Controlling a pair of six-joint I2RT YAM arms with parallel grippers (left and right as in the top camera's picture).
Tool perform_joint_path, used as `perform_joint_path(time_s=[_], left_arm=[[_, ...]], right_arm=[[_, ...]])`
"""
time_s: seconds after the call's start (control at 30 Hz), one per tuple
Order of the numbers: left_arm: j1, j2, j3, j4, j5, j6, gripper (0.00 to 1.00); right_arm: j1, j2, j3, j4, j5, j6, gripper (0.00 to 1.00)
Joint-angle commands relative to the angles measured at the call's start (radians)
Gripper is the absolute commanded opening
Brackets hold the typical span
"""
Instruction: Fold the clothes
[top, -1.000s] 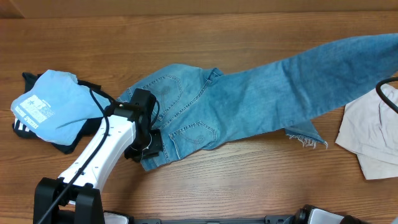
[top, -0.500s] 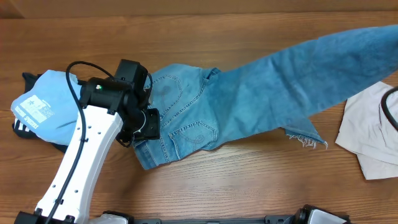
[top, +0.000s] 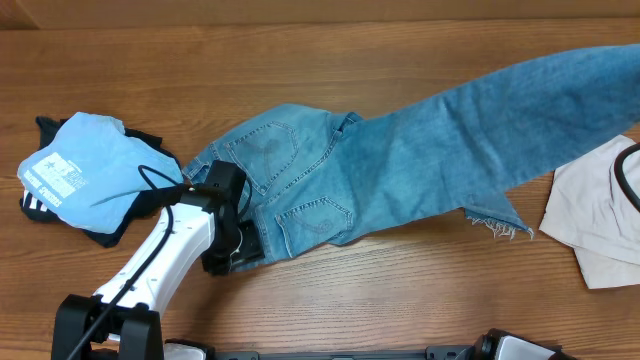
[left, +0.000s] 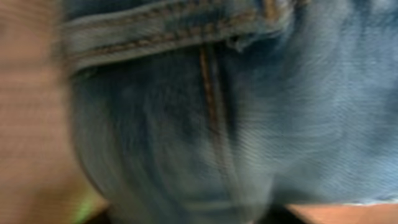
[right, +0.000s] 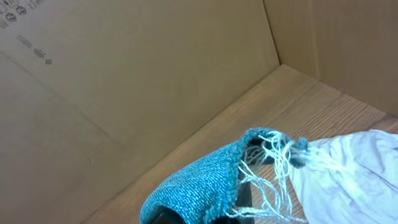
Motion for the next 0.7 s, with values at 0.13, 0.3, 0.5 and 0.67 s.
perform_joint_path(time_s=[0.13, 0.3, 0.5, 0.67], left_arm=[[0.007, -0.02, 0.232, -0.058, 0.346, 0.166, 0.04], [0.053, -0.048, 0.622, -0.198, 0.056, 0.209, 0.04], [0.19, 0.034, 0.67, -0.16, -0.029, 0.247, 0.05], [0.19, 0.197, 0.665, -0.212, -0.079, 0.296, 0.07]], right_arm=[[-0.005, 0.006, 0.021, 0.01, -0.007, 0.005, 0.04], [-0.005, 0.006, 0.021, 0.004, -0.007, 0.005, 0.04], [-0.005, 0.013, 0.021, -0.03, -0.007, 0.005, 0.04], [-0.005, 0.031, 0.021, -0.051, -0.007, 0.005, 0.04]])
